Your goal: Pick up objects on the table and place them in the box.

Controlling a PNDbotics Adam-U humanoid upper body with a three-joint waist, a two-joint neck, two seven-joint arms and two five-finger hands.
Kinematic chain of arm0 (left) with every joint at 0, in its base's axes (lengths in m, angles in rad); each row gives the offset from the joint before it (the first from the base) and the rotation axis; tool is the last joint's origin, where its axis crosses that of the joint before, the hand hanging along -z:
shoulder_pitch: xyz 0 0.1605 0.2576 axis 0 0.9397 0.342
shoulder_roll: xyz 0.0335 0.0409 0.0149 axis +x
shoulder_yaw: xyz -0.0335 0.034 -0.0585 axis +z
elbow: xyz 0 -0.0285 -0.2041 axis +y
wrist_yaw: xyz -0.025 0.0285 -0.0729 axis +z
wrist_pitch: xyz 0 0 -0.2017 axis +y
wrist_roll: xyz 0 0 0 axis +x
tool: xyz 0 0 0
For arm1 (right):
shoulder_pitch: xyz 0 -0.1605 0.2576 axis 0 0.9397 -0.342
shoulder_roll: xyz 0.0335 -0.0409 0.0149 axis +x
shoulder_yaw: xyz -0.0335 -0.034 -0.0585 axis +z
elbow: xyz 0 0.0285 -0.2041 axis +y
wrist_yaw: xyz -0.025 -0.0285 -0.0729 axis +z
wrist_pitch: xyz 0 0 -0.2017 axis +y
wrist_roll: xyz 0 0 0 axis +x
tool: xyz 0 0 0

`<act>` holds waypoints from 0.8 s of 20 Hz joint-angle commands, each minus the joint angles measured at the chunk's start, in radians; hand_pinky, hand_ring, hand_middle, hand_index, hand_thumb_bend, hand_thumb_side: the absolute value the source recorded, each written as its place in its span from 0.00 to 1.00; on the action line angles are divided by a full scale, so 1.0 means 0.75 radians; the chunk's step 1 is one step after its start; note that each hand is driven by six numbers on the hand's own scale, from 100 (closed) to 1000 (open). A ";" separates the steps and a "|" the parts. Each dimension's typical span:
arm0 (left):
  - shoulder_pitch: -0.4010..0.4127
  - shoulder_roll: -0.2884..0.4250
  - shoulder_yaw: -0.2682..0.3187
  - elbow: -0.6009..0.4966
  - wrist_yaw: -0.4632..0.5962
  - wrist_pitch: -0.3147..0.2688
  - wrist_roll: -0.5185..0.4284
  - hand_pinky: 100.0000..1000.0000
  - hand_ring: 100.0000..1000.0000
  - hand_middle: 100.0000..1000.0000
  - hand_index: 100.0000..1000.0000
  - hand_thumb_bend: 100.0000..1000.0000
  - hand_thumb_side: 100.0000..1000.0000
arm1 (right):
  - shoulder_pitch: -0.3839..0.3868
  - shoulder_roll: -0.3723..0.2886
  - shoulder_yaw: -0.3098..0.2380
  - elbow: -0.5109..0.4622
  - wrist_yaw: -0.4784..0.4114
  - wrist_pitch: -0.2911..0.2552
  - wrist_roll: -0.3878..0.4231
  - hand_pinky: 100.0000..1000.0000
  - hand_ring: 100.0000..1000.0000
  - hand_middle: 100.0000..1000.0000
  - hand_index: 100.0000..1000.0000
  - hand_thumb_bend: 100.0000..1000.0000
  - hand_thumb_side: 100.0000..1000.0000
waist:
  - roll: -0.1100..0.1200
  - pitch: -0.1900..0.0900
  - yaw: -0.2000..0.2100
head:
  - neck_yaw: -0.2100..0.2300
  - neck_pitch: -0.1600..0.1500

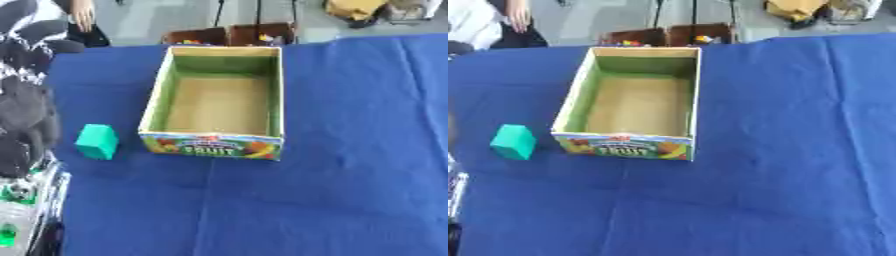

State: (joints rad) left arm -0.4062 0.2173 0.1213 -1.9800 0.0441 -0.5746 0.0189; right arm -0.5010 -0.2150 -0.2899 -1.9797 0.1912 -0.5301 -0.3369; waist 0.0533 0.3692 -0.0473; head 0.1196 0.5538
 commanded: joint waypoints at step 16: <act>0.011 0.227 0.017 -0.027 -0.055 0.029 0.015 0.59 0.71 0.77 0.97 0.00 1.00 | 0.000 -0.025 -0.006 -0.027 0.017 0.007 -0.006 0.66 0.71 0.50 0.69 0.00 0.52 | 0.001 -0.061 0.009 | -0.033 0.086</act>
State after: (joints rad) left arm -0.3930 0.3427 0.1231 -1.9800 0.0118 -0.5597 0.0282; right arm -0.4926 -0.2151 -0.2905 -1.9797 0.1982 -0.5258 -0.3408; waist 0.0548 0.3495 -0.0418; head 0.0950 0.6067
